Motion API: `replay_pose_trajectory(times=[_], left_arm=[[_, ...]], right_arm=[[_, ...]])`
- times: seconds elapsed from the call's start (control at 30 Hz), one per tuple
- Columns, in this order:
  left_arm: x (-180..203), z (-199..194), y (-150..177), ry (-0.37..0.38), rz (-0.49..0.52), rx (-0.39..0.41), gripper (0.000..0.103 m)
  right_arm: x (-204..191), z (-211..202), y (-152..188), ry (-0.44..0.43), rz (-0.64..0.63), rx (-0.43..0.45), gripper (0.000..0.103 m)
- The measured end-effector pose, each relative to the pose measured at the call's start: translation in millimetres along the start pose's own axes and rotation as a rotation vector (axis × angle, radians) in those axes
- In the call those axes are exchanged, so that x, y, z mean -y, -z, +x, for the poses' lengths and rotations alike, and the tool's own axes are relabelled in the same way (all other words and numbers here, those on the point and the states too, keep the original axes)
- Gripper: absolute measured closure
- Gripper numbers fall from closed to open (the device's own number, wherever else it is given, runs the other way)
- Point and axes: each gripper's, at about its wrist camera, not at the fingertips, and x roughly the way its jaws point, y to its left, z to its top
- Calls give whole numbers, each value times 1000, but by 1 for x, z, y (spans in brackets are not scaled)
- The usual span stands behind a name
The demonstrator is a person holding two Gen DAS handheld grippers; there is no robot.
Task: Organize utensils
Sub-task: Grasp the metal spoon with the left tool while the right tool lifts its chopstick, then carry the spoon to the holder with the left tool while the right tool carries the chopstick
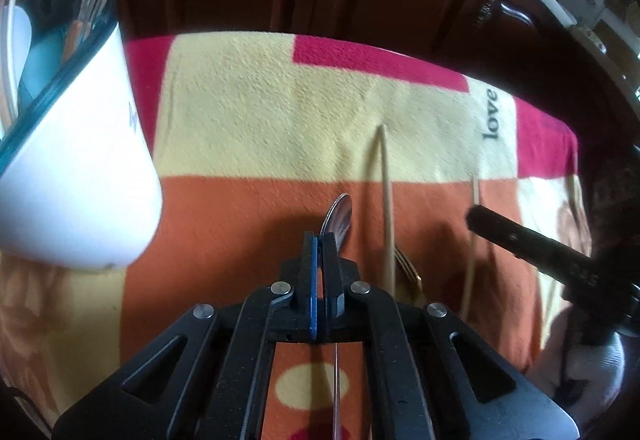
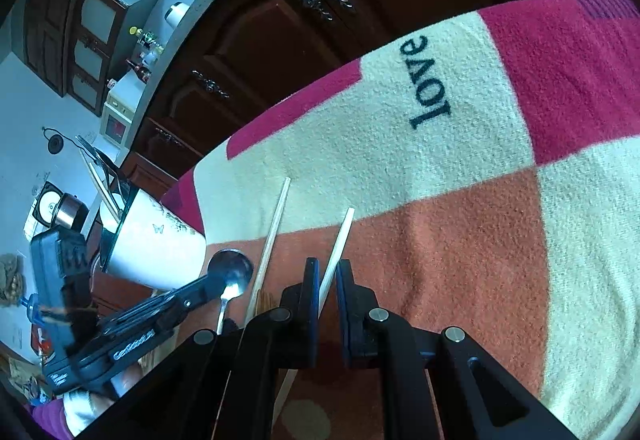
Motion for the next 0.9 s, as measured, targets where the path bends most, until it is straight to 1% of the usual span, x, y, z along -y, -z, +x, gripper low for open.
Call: replay_pose_trajectory(times=[0.1,0.17,0.33,0.47,0.6,0.77,0.9], left_arm=[[1,-1,3,8,1,-6,102],[1,-3,2,23,-4,-11,102],[-9,-28,16,63,7,4,102],[-13,-53,24,100,9,32,102],[-13,-80,25,118,20,71,102],[-18,-108,23,127,13,120,102],[-26,-128,22,126,2,152,102]], right_arm=[[-2,0,0,-2,3,3,96],[-5,-5,0,-14,0,23,96],[-27,-30,3,-28,-57,72,97],[-49,-48,8,-13,-112,104,98],[-74,-65,9,-4,-167,129,99],[-103,-77,7,22,-221,156,100],[-124,-82,6,20,-244,168,100]])
